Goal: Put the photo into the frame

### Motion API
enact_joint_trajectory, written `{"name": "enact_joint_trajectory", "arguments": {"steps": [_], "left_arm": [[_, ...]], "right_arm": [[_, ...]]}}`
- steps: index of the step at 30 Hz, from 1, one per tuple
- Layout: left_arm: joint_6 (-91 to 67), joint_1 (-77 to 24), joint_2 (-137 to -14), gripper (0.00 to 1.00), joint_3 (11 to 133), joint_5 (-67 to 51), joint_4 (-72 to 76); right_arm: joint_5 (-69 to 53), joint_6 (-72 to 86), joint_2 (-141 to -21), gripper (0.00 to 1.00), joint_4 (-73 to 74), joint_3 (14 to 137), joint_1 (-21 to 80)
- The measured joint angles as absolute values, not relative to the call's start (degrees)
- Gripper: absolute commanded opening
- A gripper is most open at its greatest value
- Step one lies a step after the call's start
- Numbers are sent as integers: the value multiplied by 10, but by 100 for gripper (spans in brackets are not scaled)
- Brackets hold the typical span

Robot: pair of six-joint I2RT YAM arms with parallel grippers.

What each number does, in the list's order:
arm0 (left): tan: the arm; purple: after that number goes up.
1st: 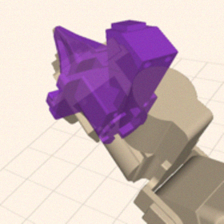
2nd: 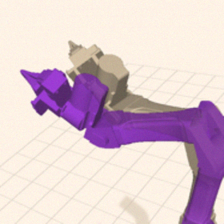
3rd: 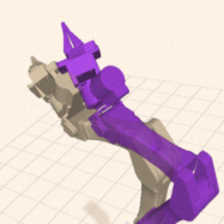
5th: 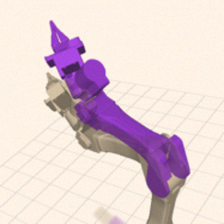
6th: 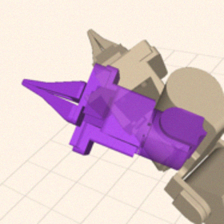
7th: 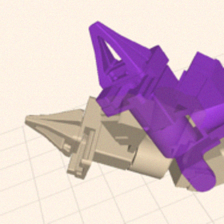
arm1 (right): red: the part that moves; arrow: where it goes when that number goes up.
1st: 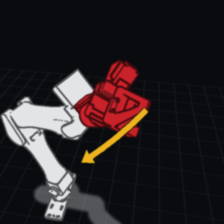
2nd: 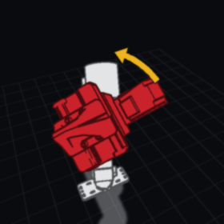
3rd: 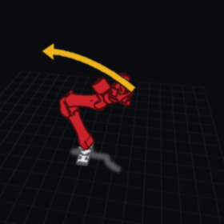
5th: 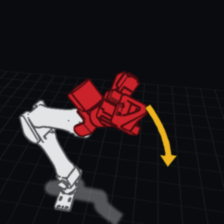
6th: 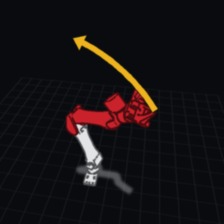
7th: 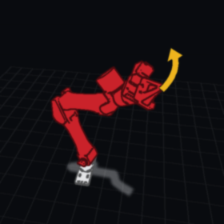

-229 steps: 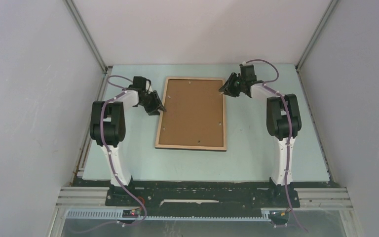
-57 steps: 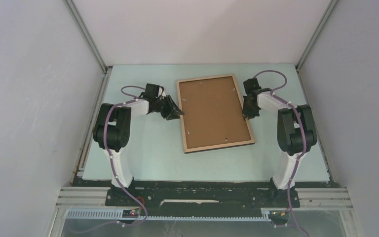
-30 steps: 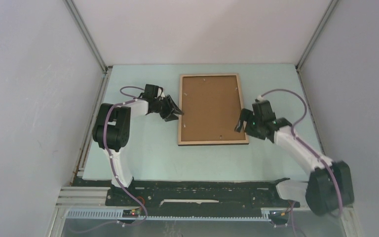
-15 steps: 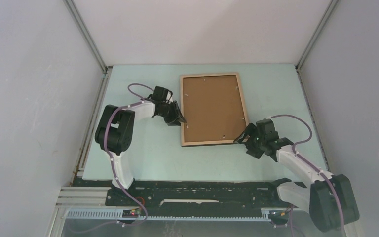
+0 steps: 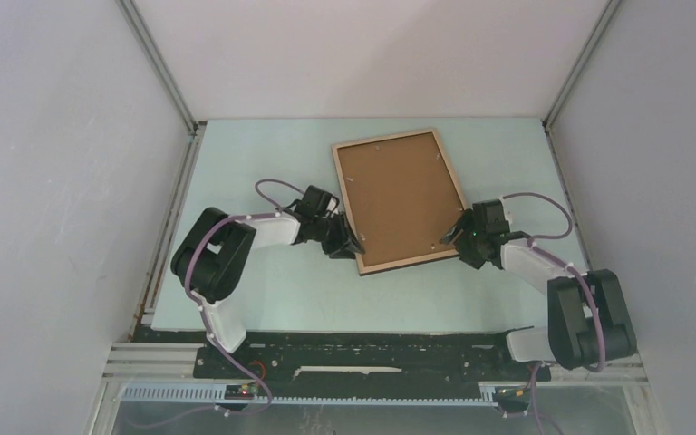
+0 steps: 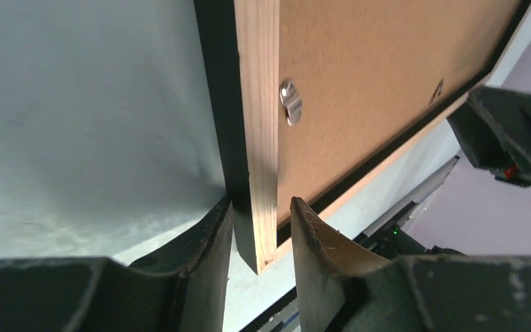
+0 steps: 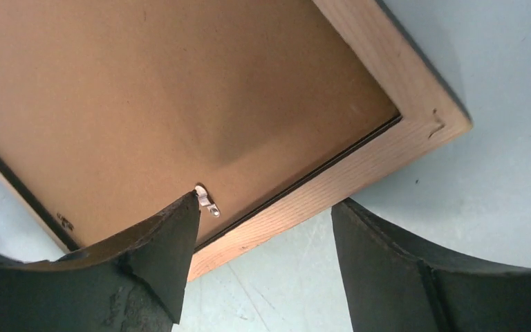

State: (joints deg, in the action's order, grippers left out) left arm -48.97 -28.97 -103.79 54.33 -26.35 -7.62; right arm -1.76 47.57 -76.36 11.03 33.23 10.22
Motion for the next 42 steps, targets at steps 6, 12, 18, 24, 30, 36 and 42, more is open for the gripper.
{"name": "enact_joint_trajectory", "arguments": {"steps": [6,12,18,24,30,36,42], "left_arm": [[-547,-350,-1033,41,511,-264,-4],[-565,-410,-942,51,448,-232,33],[-533,-409,-776,61,410,-201,11],[-459,-307,-678,77,418,-218,-86],[-393,-162,-649,86,486,-232,-186],[-369,-50,-700,87,552,-238,-210],[-354,23,-857,87,611,-246,-213]], "right_arm": [[-9,419,-824,60,130,387,83],[-5,394,-860,31,141,415,76],[-18,376,-869,10,124,421,75],[-78,300,-882,0,116,429,75],[-139,229,-888,0,127,435,93],[-168,171,-910,0,158,467,98],[-194,146,-965,43,185,533,83]]}}
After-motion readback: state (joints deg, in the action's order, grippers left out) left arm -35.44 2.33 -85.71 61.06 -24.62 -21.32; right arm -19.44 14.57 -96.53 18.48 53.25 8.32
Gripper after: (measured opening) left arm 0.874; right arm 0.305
